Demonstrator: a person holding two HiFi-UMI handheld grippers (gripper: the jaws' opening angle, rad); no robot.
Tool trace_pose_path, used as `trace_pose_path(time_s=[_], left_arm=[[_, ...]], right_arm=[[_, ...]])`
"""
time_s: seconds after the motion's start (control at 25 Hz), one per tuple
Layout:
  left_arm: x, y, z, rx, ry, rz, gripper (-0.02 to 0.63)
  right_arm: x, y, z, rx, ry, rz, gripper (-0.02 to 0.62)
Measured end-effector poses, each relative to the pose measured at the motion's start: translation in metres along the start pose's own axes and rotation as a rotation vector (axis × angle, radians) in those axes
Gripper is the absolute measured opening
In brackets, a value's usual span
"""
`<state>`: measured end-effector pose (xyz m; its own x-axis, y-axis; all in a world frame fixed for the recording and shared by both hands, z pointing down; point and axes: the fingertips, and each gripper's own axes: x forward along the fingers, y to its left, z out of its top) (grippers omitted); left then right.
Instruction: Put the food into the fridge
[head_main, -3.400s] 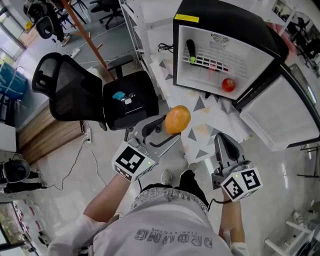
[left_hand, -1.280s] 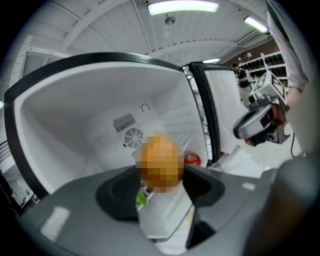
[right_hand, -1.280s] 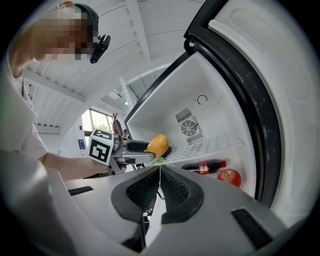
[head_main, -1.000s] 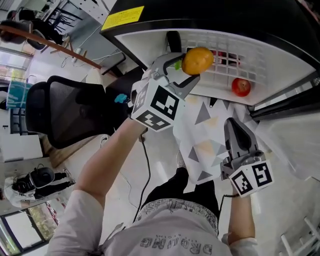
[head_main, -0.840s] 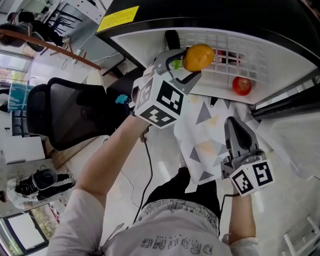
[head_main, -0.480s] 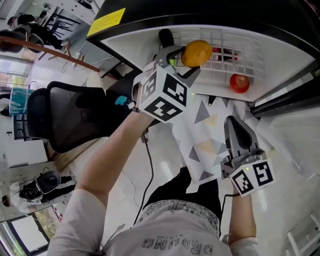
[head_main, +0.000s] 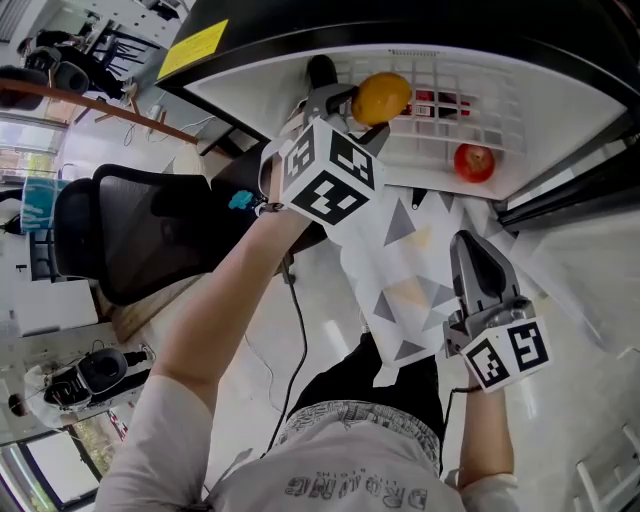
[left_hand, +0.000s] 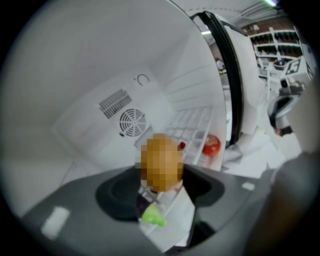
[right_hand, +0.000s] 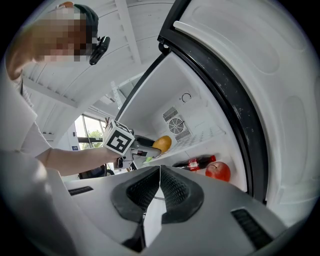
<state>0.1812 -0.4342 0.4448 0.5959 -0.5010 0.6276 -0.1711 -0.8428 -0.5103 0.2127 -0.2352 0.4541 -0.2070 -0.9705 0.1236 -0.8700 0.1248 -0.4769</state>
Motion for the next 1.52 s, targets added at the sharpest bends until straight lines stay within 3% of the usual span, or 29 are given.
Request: trace_pose_path(time_s=[0.72,1.12,1.52], left_arm=[[0.009,0.006,-0.006,0.033,0.041,0.018,0.276],[0.006,-0.001,-0.003,0.04,0.033,0.015,0.321],[-0.02,-0.003,0.006,0.029,-0.004,0.03,0.324]], right_arm=[[0.006,-0.001,0.007,-0.003,0.008,0.02,0.003],[0.006,0.002,0.013,-0.012,0.006,0.024,0.003],[0.004,0.012,0.023,-0.025,-0.006,0.036,0.003]])
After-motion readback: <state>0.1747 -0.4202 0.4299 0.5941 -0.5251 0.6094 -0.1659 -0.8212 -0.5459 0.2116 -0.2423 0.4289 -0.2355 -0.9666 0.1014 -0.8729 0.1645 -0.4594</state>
